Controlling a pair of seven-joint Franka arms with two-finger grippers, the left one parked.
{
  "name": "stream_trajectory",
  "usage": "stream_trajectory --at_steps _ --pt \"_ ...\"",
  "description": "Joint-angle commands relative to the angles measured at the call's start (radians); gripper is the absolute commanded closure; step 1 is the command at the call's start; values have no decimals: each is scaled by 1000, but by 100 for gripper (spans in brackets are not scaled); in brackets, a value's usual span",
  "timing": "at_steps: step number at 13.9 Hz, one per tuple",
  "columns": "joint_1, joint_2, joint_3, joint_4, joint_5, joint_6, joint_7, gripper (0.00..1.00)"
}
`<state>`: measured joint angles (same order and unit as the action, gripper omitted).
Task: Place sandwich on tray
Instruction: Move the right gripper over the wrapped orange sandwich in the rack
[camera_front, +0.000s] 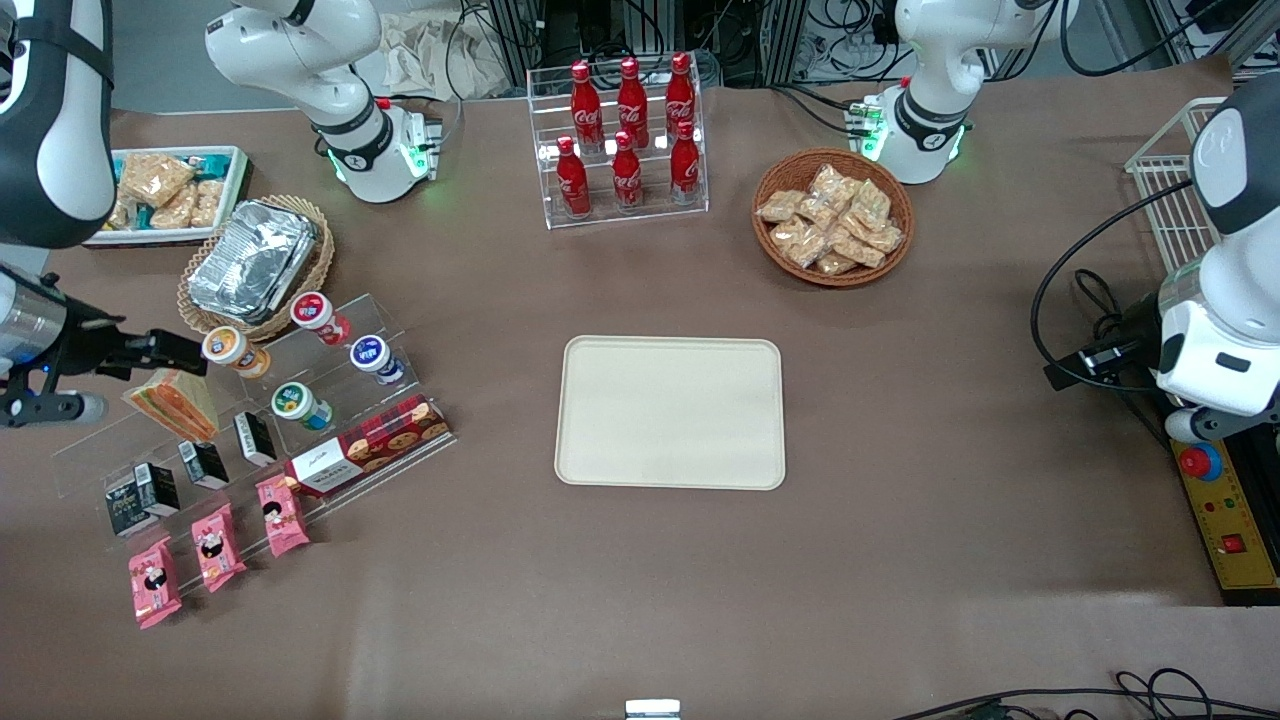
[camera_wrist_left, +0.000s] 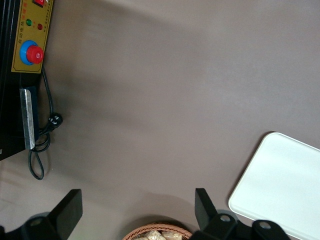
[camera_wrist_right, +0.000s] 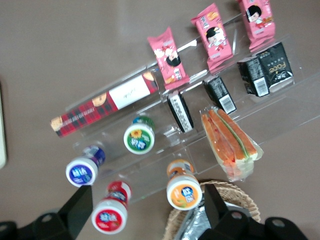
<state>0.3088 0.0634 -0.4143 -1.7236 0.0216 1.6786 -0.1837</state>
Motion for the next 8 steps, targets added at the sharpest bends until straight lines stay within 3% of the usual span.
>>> stream_trajectory --at_steps 1,5,8 --pt "-17 -62 -15 -91 -61 46 -143 1" --pt "-134 -44 -24 -151 -62 177 -414 1" --pt "-154 -25 -24 -220 -62 283 -442 1"
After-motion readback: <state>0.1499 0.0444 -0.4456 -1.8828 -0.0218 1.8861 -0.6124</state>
